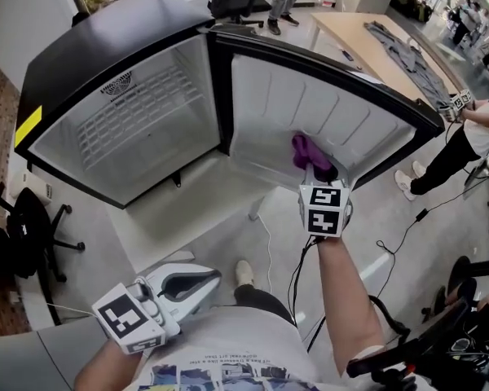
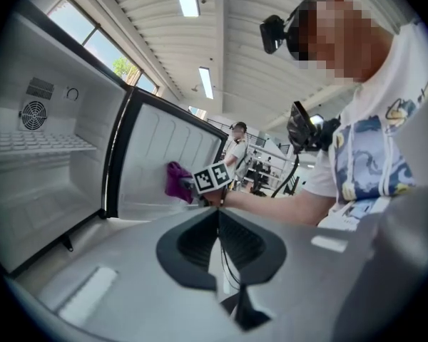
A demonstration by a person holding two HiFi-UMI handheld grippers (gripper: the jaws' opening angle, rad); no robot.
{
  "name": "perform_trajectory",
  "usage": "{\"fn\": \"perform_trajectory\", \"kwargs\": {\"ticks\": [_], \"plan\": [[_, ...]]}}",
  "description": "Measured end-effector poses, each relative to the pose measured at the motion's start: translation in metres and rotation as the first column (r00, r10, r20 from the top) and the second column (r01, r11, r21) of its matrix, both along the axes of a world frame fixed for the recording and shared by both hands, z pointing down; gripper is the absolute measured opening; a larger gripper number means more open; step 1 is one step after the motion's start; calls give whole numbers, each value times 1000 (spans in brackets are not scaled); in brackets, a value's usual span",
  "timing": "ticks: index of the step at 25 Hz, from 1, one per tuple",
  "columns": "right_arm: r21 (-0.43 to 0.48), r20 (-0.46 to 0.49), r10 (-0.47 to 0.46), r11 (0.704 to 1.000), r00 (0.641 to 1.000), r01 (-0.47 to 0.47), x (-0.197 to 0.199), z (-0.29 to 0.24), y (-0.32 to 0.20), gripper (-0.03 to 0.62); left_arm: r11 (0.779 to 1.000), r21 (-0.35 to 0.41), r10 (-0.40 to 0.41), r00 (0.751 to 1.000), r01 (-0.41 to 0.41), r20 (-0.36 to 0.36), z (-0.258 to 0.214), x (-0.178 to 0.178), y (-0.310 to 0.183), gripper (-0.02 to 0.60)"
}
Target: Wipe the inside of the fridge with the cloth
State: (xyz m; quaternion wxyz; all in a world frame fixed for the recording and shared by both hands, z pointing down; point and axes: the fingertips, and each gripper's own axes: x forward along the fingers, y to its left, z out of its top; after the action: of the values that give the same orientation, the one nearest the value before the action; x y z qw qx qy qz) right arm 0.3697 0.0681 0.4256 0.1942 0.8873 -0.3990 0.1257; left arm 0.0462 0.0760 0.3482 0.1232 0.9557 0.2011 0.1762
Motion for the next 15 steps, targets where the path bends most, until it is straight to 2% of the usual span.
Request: {"fn": "perform_trajectory", "kwargs": {"ticks": [15], "plan": [[-34,-54,177,983,983,-179,20,-10,100,54,994,-21,110,994,-110,-13,3,2,26,6]]}}
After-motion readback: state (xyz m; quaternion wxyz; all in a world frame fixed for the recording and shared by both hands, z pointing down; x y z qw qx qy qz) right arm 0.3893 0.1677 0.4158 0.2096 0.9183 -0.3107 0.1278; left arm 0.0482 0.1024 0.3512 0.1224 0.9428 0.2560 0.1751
